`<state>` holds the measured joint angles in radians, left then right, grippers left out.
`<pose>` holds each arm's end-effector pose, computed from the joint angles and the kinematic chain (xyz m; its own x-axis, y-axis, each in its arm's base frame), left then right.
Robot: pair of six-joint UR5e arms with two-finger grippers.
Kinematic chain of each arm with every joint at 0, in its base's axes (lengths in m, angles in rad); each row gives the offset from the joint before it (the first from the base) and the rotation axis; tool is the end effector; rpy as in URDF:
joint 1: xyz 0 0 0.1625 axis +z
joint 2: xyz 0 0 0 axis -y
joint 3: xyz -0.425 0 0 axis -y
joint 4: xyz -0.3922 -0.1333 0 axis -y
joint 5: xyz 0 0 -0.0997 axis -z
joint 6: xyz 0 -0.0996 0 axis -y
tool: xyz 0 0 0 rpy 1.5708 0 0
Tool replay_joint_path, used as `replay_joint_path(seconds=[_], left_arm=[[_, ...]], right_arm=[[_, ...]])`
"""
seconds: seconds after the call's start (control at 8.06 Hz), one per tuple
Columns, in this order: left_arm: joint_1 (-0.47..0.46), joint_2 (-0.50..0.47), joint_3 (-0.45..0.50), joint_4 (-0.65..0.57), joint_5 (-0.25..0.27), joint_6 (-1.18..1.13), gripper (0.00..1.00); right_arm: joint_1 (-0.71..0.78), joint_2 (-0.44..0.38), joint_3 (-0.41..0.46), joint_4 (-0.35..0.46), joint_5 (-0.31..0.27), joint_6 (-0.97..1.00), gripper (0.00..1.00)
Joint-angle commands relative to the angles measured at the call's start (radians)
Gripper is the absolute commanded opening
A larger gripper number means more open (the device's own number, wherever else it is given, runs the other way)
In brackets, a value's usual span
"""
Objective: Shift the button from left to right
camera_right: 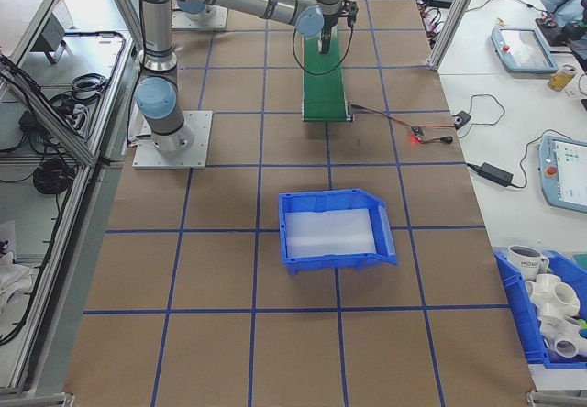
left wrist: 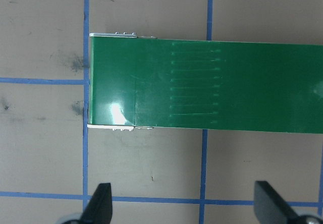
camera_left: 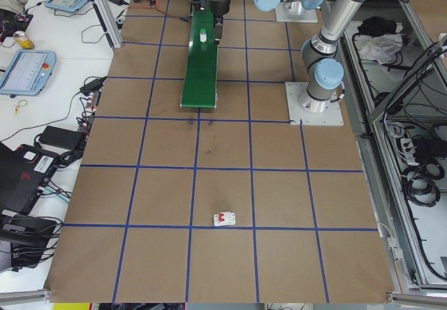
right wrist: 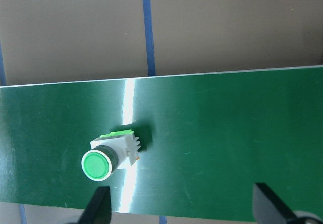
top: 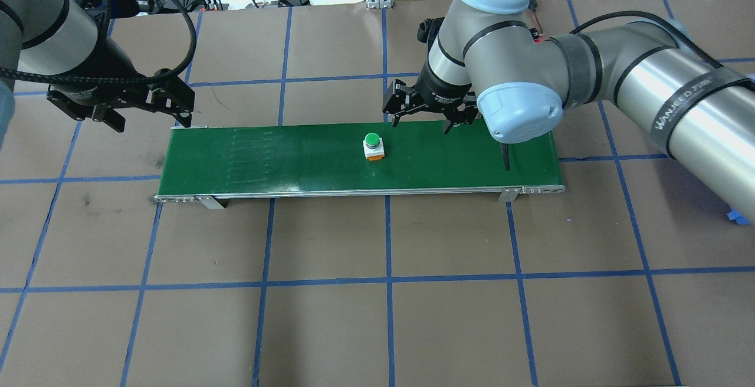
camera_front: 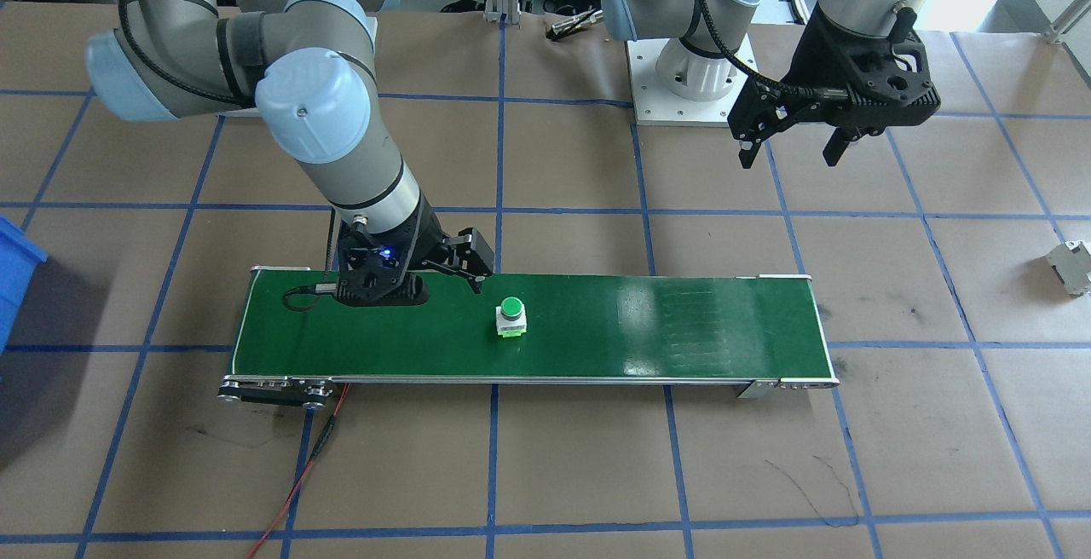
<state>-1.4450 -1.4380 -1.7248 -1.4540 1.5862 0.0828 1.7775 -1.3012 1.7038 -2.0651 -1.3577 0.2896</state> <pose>-0.0749 -0.4576 0.4858 -0.9987 -0.0448 -0.0232 -0.0424 0.9947 -0.0939 0.2706 -0.5382 0.3307 -0.9713 0.0679 -0.2280 0.0762 0.9967 -0.0276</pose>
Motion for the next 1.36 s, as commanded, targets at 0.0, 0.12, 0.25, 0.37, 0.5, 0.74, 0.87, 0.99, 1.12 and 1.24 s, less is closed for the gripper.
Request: replay_joint_path(seconds=[0.0,0.12,0.25,0.37,0.5,0.74,0.87,0.99,1.12,1.24], left_arm=[[0.000,0.001,-0.002,-0.003,0.003,0.000,1.00],[0.000,-0.001,-0.002,-0.003,0.001,-0.002,1.00],[0.000,0.002,-0.002,-0.002,0.001,0.000,1.00],[0.000,0.002,-0.004,-0.003,0.003,0.000,1.00],[0.000,0.002,-0.004,-0.002,0.001,0.000,1.00],[0.000,0.001,-0.004,-0.003,0.003,0.000,1.00],[0.000,0.001,-0.004,-0.003,0.003,0.000,1.00],[0.002,0.001,-0.007,-0.003,0.003,0.000,1.00],[0.002,0.002,-0.012,-0.003,0.003,0.000,1.00],[0.002,0.002,-0.012,-0.003,0.003,0.000,1.00]], right_arm=[[0.056,0.039,-0.001,-0.039,-0.057,0.008,1.00],[0.056,0.048,-0.001,-0.046,-0.058,0.003,1.00],[0.056,0.069,-0.001,-0.065,-0.092,0.000,1.00],[0.056,0.094,-0.001,-0.075,-0.186,-0.033,1.00],[0.054,0.109,-0.001,-0.075,-0.233,-0.065,1.00],[0.054,0.143,-0.001,-0.075,-0.222,-0.067,1.00],[0.054,0.148,-0.001,-0.078,-0.225,-0.072,0.98],[0.048,0.148,-0.001,-0.076,-0.242,-0.140,0.69],[0.031,0.137,0.000,-0.041,-0.256,-0.161,0.28],[0.002,0.123,-0.001,0.004,-0.259,-0.167,0.10]])
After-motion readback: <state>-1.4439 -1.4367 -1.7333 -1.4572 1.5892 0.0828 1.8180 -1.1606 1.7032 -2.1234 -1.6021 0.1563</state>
